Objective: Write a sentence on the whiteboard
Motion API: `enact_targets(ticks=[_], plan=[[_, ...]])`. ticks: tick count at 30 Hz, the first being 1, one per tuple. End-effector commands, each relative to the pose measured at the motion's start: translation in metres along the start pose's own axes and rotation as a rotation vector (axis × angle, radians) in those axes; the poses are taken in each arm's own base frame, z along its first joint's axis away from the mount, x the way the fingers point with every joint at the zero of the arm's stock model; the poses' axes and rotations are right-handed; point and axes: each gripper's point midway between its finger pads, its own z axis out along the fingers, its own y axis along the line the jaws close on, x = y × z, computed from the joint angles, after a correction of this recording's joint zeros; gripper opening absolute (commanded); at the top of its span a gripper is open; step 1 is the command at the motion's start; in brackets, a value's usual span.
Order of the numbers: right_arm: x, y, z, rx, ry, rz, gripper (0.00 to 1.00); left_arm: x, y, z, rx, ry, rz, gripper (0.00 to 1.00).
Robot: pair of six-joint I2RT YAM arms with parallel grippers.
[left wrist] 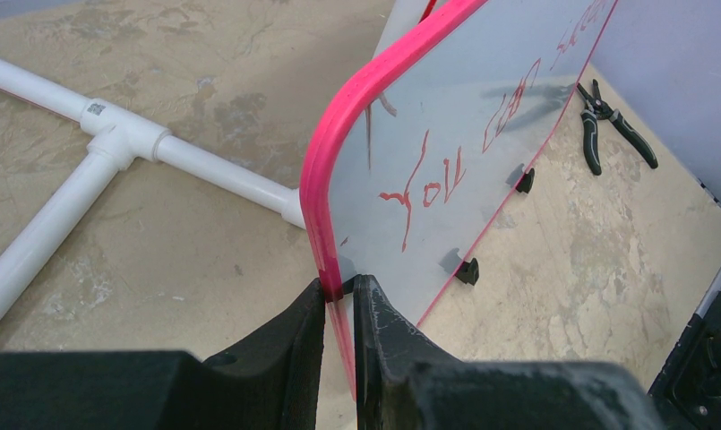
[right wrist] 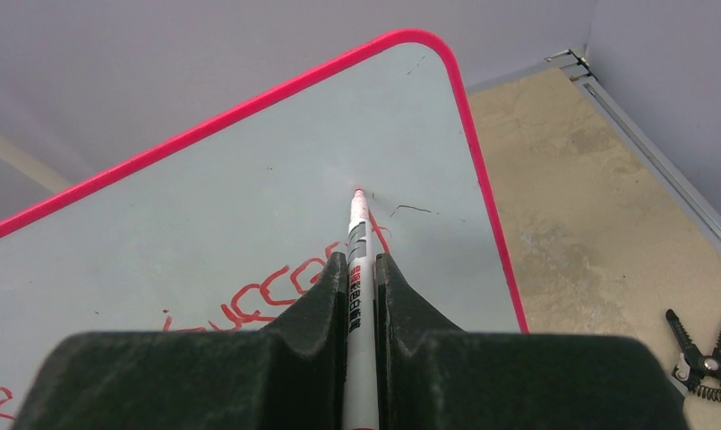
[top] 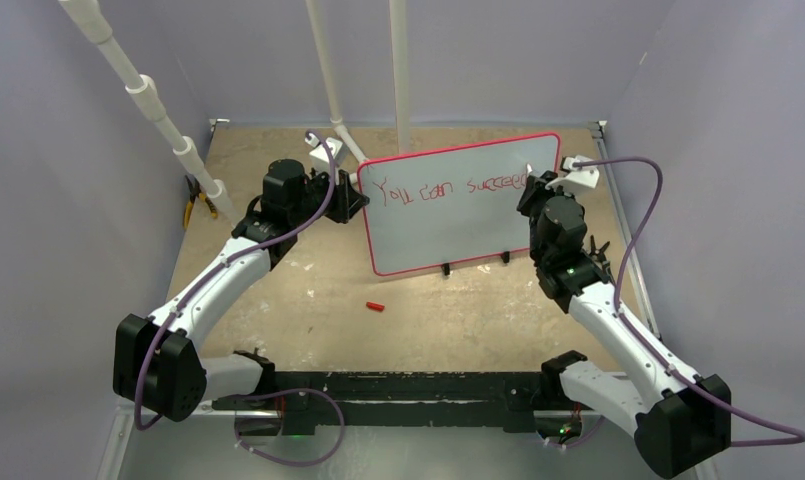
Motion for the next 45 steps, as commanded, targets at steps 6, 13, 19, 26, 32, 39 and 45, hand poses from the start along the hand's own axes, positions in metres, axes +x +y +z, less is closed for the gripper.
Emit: enact_targets(ticks=[6,13,19,26,32,39,45], plan=[[0.0,-0.002,-0.004,-0.005,-0.001,0.033,0.0,-0.015,-0.013,-0.004,0.043,-0.053,0.04,0.16],[0.015,-0.009,-0.012,0.003,0.037,0.032,0.0,-0.015,-0.014,-0.003,0.045,-0.052,0.039,0.16],[0.024,-0.015,-0.012,0.027,0.054,0.023,0.0,-0.015,-0.014,-0.004,0.044,-0.052,0.04,0.16],[0.028,-0.025,-0.011,0.076,0.055,0.003,0.0,-0.014,-0.014,-0.004,0.044,-0.052,0.041,0.16],[0.028,-0.028,-0.009,0.099,0.052,-0.004,0.0,-0.014,-0.014,-0.004,0.042,-0.052,0.042,0.16],[0.026,-0.032,-0.008,0.113,0.043,-0.002,0.0,-0.015,-0.014,-0.004,0.04,-0.053,0.042,0.16],[0.022,-0.034,-0.01,0.117,0.033,0.006,0.0,-0.014,-0.013,-0.005,0.034,-0.053,0.042,0.16]])
